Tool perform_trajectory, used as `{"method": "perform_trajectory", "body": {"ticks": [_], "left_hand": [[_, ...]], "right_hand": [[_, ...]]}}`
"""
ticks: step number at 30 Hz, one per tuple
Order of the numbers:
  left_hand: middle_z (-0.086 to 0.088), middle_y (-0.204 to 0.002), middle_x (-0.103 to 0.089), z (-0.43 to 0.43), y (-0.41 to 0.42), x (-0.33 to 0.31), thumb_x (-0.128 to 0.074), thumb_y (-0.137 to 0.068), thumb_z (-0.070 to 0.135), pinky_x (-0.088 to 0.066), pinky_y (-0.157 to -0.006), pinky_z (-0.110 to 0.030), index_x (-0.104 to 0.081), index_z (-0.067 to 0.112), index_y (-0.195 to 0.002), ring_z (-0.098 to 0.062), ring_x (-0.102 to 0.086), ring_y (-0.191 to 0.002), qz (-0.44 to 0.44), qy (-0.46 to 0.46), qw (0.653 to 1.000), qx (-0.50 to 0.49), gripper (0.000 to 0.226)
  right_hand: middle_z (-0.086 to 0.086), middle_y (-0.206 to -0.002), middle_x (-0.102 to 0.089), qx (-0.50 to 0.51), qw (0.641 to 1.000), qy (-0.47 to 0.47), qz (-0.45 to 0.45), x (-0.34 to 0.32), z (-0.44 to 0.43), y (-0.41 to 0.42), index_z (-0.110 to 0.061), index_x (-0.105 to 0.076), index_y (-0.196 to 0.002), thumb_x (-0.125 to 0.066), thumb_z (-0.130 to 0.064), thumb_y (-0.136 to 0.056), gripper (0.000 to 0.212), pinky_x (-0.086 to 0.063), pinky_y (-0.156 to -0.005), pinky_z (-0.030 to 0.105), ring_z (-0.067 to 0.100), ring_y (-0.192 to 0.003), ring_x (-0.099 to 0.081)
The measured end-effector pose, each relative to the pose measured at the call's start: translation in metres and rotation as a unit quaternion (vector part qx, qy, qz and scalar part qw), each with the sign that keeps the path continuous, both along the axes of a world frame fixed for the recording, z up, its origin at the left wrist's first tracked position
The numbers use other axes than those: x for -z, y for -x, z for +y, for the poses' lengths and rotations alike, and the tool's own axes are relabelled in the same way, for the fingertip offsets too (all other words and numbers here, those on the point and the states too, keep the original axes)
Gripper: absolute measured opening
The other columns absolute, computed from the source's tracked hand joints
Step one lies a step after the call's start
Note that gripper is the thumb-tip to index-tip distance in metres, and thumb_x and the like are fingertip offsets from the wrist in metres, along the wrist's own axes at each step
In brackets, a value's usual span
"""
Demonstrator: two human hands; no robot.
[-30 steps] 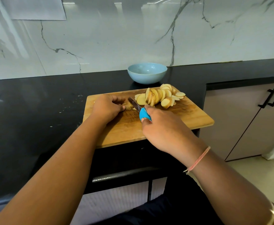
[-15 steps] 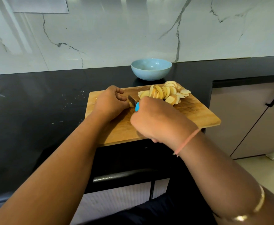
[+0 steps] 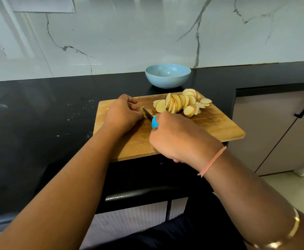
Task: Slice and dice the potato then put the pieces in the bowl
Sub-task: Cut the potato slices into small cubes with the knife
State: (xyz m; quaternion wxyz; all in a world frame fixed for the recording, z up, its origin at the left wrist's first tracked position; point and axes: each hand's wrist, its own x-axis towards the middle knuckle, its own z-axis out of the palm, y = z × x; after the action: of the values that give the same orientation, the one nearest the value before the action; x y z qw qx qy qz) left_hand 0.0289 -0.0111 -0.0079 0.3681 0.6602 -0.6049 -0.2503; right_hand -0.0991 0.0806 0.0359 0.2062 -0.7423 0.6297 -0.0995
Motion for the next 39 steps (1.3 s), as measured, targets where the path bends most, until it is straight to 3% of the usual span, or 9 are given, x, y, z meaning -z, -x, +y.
{"method": "perform_trajectory", "body": {"ticks": [6,9,17,21,24,31,35,37,39], "left_hand": [[0.003,-0.091,-0.061,0.0,-0.001,0.003,-0.071,-0.085,0.015,-0.044,-0.059,-0.013,-0.052,0.019,-0.107,-0.008,-0.057,-0.076,-0.007,0.019,1.0,-0.006,0.03],[0.001,-0.092,-0.064,0.0,-0.002,0.005,-0.069,-0.085,0.012,-0.05,-0.066,-0.017,-0.055,0.017,-0.111,-0.01,-0.061,-0.082,-0.007,0.024,1.0,-0.005,0.029],[0.008,-0.105,-0.058,-0.006,-0.004,0.009,-0.062,-0.09,0.017,-0.046,-0.071,-0.017,-0.055,0.019,-0.119,-0.007,-0.056,-0.093,-0.083,0.055,0.995,-0.003,0.03],[0.01,-0.102,-0.055,-0.011,-0.001,0.009,-0.056,-0.092,0.011,-0.041,-0.06,-0.012,-0.052,0.021,-0.124,-0.003,-0.053,-0.08,-0.125,0.043,0.991,0.018,0.033],[0.009,-0.101,-0.057,-0.012,-0.003,0.009,-0.055,-0.093,0.01,-0.042,-0.058,-0.012,-0.052,0.023,-0.122,-0.004,-0.053,-0.077,-0.12,0.046,0.992,0.012,0.031],[0.011,-0.088,-0.058,-0.011,-0.003,0.009,-0.059,-0.091,0.01,-0.043,-0.058,-0.011,-0.053,0.019,-0.116,-0.004,-0.055,-0.073,-0.1,0.06,0.993,0.011,0.027],[0.003,-0.093,-0.064,-0.008,-0.003,0.008,-0.063,-0.09,0.013,-0.04,-0.056,-0.009,-0.053,0.018,-0.112,-0.006,-0.057,-0.075,-0.082,0.067,0.994,0.009,0.025],[0.003,-0.093,-0.064,-0.008,-0.003,0.007,-0.065,-0.089,0.013,-0.038,-0.054,-0.008,-0.052,0.019,-0.11,-0.006,-0.056,-0.073,-0.075,0.063,0.995,0.009,0.025],[0.006,-0.086,-0.062,-0.007,-0.003,0.006,-0.065,-0.088,0.011,-0.038,-0.049,-0.007,-0.05,0.021,-0.105,-0.004,-0.054,-0.068,-0.077,0.066,0.995,0.008,0.024]], "right_hand": [[-0.006,-0.079,-0.037,-0.006,1.0,0.011,0.01,0.008,0.021,0.01,-0.019,-0.042,-0.135,-0.041,-0.024,-0.096,0.039,-0.047,-0.079,0.03,0.016,-0.088,-0.048],[-0.009,-0.078,-0.04,-0.001,1.0,0.004,0.014,0.005,0.021,0.018,-0.021,-0.042,-0.135,-0.042,-0.025,-0.096,0.039,-0.05,-0.083,0.031,0.015,-0.089,-0.053],[-0.007,-0.098,-0.054,0.018,0.998,0.033,-0.041,0.01,0.018,0.031,-0.031,-0.033,-0.144,-0.039,-0.033,-0.097,0.048,-0.053,-0.068,0.031,0.01,-0.07,-0.051],[-0.007,-0.091,-0.056,0.017,0.997,0.064,-0.043,0.008,0.006,0.03,-0.03,-0.034,-0.144,-0.037,-0.03,-0.097,0.047,-0.049,-0.058,0.026,0.009,-0.06,-0.049],[-0.004,-0.097,-0.06,0.022,0.997,0.068,-0.037,0.009,-0.006,0.025,-0.029,-0.04,-0.14,-0.037,-0.03,-0.096,0.044,-0.051,-0.063,0.031,0.011,-0.061,-0.049],[0.0,-0.081,-0.055,0.015,0.999,0.028,-0.02,0.011,-0.022,0.01,-0.022,-0.044,-0.135,-0.039,-0.028,-0.094,0.042,-0.048,-0.059,0.029,0.014,-0.061,-0.051],[0.002,-0.078,-0.055,0.013,1.0,0.012,-0.013,0.003,-0.023,0.004,-0.018,-0.048,-0.13,-0.04,-0.023,-0.092,0.04,-0.05,-0.06,0.03,0.015,-0.059,-0.053],[0.004,-0.07,-0.055,0.015,1.0,0.001,0.005,-0.004,-0.024,0.001,-0.014,-0.049,-0.123,-0.041,-0.019,-0.091,0.034,-0.046,-0.049,0.026,0.013,-0.049,-0.052],[0.007,-0.062,-0.054,0.025,0.999,-0.014,0.02,-0.012,-0.028,-0.004,-0.005,-0.05,-0.102,-0.043,-0.012,-0.09,0.016,-0.038,-0.04,0.019,0.014,-0.04,-0.049]]}}
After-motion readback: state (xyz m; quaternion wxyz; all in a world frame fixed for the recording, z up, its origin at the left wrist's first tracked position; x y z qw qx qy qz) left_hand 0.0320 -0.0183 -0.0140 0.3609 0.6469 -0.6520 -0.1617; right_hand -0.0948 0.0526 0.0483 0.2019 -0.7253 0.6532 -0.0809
